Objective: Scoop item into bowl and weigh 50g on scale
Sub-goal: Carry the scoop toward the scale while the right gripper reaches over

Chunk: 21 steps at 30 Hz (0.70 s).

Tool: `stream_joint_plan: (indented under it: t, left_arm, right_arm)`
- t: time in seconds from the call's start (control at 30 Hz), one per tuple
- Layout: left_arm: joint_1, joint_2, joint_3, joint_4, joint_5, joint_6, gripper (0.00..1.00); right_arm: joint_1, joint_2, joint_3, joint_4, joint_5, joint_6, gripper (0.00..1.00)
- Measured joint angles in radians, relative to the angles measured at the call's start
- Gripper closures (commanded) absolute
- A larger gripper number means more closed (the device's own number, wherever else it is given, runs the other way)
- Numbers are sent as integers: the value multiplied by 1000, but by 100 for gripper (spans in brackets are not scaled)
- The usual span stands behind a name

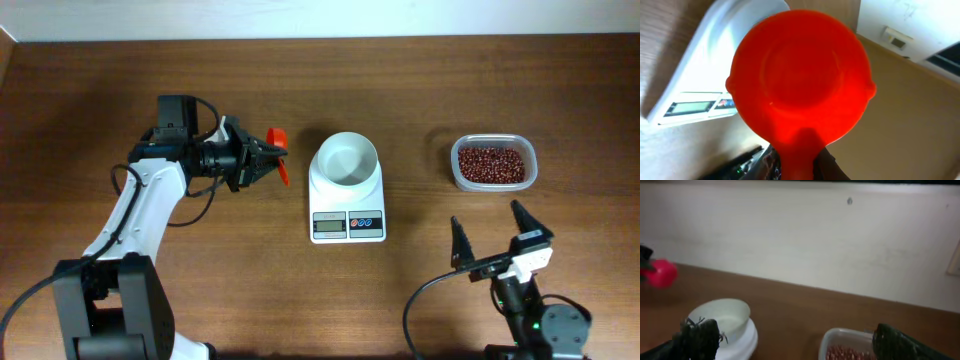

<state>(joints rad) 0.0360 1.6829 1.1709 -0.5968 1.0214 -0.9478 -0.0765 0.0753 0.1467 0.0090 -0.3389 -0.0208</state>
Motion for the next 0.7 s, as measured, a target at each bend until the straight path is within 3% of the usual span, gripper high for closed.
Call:
stream_joint_plan:
  t: [0.27,0.37,0.47,0.5,0.53,0.6,0.7]
  left_arm:
    - [0,0,0,6,94,-54,100]
    - [0,0,0,5,113,-86,100]
    - [0,0,0,6,120,-120,100]
    - [0,0,0,7,121,-128,100]
    - [0,0,0,5,124,-147,100]
    - [0,0,0,7,125,-177,100]
    - [-15,0,0,7,114,-225,100]
  right_arm:
    - [0,474,540,-328,-40,25,1]
    - [0,752,817,-506,-181,30,1]
    - [0,895,903,-489,-404,56,1]
    - [0,924,910,-473,-465,62,4]
    - [0,975,914,-440,-591,71,16]
    - [0,1074,914,-405,-740,114,22]
    - [21,1172,916,-423,-765,203,24]
